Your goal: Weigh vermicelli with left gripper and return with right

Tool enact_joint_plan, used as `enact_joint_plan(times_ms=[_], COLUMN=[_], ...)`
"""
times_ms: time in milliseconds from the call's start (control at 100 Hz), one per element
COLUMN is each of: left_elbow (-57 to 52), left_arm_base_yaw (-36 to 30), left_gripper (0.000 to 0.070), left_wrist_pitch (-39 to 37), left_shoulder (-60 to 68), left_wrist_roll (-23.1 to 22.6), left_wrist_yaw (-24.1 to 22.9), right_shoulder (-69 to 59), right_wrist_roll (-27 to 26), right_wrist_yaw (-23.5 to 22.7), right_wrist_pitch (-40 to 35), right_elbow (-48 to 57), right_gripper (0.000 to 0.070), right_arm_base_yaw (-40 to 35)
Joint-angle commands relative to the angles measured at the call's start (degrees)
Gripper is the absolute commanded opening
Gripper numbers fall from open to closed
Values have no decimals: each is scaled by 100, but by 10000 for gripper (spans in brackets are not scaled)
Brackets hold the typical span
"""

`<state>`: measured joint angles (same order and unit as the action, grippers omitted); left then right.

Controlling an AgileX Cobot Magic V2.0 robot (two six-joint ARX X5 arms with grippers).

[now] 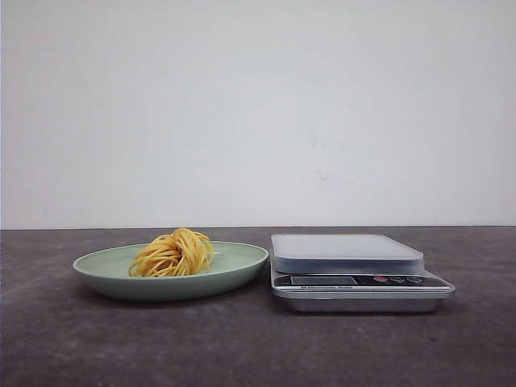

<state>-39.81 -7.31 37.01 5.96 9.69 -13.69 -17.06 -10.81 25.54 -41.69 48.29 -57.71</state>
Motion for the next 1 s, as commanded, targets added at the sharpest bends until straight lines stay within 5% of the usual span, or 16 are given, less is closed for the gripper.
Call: enact_joint_plan(times_ms=[0, 200, 450, 990], left_elbow=[275, 1641, 2955, 3906], left_arm_base_yaw=[105, 354, 599, 706], left_gripper=[12, 12, 12, 12], left_wrist_pitch=[-358, -1290, -2479, -2710], left_shoulder=[-184, -577, -577, -577], left_wrist_roll=[-544, -623, -787, -772], left_wrist_yaw=[17, 372, 1405, 1427], right_shoulder=[-2, -2, 0, 0], right_wrist_roll=[-76, -76, -76, -76], right_wrist_yaw=[2, 2, 0, 0], right_wrist_pitch=[59, 59, 68, 144], right_elbow=[55, 55, 57, 57], right_gripper=[7, 7, 7, 7], right_arm_base_yaw=[-66, -66, -66, -66])
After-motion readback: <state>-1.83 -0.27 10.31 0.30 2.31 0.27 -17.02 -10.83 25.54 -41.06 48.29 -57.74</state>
